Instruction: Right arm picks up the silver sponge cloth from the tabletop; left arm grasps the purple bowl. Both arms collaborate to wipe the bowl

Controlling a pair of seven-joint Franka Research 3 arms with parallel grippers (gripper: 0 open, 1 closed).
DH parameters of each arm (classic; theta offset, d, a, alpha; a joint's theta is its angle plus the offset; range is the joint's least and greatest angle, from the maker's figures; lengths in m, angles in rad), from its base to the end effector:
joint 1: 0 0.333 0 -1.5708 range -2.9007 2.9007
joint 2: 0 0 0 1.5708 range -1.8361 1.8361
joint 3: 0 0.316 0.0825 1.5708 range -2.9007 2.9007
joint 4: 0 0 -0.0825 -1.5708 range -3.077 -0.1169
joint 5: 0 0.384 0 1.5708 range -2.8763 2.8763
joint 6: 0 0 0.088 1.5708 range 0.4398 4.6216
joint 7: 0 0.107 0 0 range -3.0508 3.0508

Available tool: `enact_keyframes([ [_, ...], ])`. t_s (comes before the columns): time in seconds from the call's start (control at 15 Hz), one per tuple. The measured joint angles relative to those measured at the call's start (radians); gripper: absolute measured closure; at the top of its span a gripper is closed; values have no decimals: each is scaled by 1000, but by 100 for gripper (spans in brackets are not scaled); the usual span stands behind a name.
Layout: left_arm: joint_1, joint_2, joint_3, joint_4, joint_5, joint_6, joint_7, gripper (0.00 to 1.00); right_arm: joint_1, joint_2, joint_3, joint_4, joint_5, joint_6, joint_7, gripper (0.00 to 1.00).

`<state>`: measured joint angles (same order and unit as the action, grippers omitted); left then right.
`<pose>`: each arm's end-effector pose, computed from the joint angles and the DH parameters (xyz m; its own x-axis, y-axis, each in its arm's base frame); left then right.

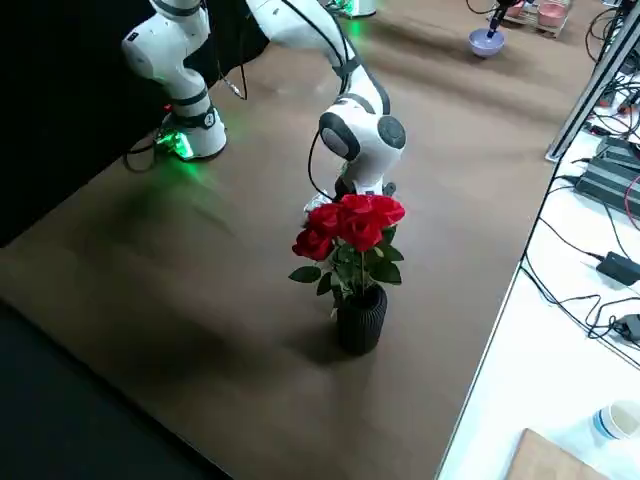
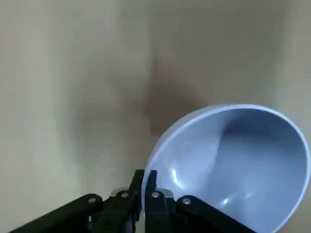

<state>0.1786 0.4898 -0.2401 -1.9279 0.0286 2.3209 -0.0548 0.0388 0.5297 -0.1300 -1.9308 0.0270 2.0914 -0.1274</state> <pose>0.6154 -0.0318 0.2329 0.9962 -0.0083 -0.0871 -0.0006 -0.9961 0.0881 0.5786 -0.0508 0.1885 0.9331 0.0219 -0.3591 0.0245 -0.9997 0.0028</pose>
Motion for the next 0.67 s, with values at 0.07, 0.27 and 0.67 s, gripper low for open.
enact_keyframes([
  [0.07, -1, -5, -28, 1, 0, 0, -30, 95, 1, 0, 0, 11, 0, 0, 0, 98],
  [0.27, -1, -18, -128, 2, 0, 0, -139, 95, 3, -5, 1, 56, 0, -5, 0, 98],
  [0.67, -70, -5, -338, 42, 0, 0, -456, 95, 19, -61, 4, 262, 13, -208, 1, 98],
])
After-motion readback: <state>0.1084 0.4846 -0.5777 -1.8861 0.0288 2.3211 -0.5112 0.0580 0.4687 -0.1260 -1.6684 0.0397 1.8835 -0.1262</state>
